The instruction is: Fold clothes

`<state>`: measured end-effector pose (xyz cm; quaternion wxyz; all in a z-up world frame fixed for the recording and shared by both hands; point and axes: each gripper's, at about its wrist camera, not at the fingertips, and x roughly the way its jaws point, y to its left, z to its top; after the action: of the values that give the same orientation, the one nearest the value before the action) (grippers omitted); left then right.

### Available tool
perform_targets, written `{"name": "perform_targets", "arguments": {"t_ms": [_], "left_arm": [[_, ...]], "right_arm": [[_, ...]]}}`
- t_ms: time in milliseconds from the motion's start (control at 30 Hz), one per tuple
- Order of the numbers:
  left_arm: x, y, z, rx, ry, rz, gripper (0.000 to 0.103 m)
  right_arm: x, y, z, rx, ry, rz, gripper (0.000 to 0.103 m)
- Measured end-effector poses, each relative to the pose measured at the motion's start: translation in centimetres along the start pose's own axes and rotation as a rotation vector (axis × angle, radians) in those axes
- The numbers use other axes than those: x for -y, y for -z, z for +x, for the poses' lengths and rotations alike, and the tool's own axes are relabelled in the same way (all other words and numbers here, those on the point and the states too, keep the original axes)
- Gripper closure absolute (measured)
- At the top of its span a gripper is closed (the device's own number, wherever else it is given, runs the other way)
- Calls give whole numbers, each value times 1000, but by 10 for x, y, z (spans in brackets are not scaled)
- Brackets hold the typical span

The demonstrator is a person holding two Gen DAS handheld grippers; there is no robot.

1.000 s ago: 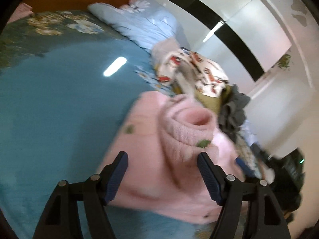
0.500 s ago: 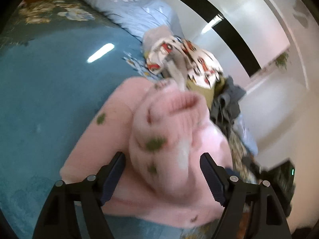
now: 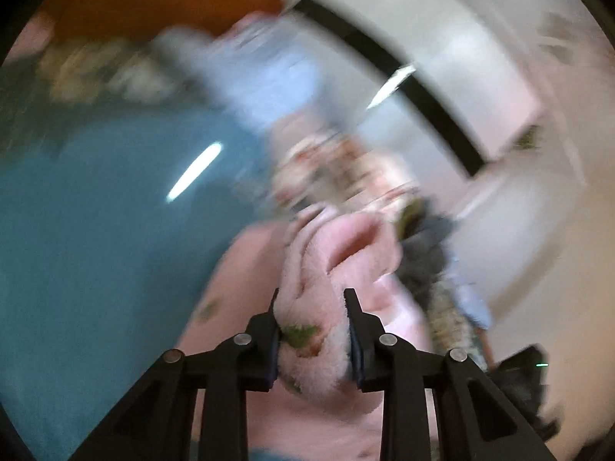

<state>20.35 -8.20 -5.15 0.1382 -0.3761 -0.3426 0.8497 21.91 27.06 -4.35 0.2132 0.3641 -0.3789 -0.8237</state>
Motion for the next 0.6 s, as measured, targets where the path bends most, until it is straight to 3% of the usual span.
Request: {"name": "perform_targets", "arguments": {"t_ms": [100,133,267,400,467,600], "left_arm": [[-48,13,7,-24,103,-206,71],[-51,11,5,-29,114,-220,71],[-18,-4,-8,-10,43,-22,65],[9,-25,-27,83,-6,123,42],[24,-36,-25,88,-13,181,40],[57,-37,5,14,-62,350,40]], "right_arm": [[6,3,8,-35,0,22,41],[6,3,8,-36,0,17,41],[3,1,3,-20,-1,3,41],[5,-2,-5,7,6,-14,41],[9,-3,-6,9,3,-4,41],[11,-1,-3,3,4,8,41]]}}
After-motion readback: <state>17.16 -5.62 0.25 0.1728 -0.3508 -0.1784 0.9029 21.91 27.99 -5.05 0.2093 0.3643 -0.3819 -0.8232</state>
